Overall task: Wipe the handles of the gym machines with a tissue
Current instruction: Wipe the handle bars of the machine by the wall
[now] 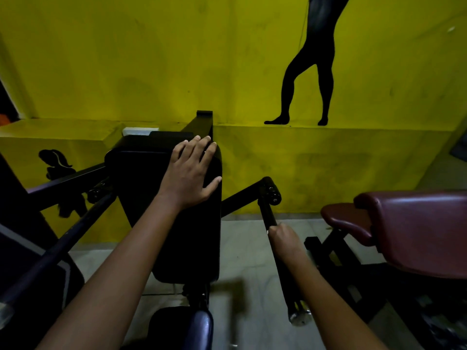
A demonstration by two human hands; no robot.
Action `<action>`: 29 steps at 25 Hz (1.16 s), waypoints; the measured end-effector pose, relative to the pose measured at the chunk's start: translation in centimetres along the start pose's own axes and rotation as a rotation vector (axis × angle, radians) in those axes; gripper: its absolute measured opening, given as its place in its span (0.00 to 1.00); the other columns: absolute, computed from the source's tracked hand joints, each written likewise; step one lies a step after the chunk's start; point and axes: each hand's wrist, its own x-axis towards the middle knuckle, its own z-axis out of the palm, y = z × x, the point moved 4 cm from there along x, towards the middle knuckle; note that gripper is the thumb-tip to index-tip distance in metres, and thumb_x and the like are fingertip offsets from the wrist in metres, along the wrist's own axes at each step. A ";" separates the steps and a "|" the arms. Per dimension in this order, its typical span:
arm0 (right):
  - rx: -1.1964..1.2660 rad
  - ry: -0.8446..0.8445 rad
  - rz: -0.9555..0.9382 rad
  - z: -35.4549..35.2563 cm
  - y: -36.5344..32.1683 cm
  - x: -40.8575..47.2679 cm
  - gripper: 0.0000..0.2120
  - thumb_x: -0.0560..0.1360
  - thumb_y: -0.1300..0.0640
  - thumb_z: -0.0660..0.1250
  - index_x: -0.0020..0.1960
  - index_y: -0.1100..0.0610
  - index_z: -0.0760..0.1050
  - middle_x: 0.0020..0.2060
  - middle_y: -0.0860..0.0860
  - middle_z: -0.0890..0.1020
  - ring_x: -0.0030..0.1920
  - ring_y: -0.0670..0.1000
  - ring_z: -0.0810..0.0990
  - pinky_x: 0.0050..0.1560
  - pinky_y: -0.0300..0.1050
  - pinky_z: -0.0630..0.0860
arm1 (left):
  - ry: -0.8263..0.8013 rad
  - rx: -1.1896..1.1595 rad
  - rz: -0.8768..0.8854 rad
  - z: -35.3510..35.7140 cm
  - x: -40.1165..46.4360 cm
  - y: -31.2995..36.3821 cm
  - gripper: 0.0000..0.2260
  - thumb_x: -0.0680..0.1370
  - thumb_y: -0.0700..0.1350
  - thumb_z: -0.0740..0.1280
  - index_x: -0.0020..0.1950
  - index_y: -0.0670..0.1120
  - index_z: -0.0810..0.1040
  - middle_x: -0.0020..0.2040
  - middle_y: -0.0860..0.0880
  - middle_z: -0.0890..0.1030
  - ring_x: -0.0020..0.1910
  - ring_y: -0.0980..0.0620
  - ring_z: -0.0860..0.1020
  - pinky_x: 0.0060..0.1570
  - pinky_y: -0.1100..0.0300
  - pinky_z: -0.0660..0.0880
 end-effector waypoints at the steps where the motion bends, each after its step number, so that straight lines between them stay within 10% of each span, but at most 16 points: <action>1: 0.003 -0.003 0.002 0.0 0.0 -0.6 0.09 0.77 0.65 0.60 0.54 0.64 0.76 0.48 0.60 0.79 0.49 0.60 0.80 0.46 0.49 0.75 | -0.004 -0.002 -0.001 0.0 0.0 0.0 0.33 0.74 0.62 0.57 0.71 0.42 0.65 0.70 0.42 0.69 0.70 0.42 0.65 0.68 0.49 0.56; 29: -0.051 -0.001 0.021 -2.2 -0.9 -9.4 0.11 0.75 0.68 0.60 0.55 0.61 0.75 0.47 0.59 0.81 0.48 0.60 0.81 0.40 0.48 0.73 | -0.053 -0.039 -0.014 -0.9 -1.4 1.2 0.32 0.75 0.51 0.67 0.74 0.40 0.61 0.72 0.38 0.65 0.73 0.38 0.61 0.73 0.43 0.53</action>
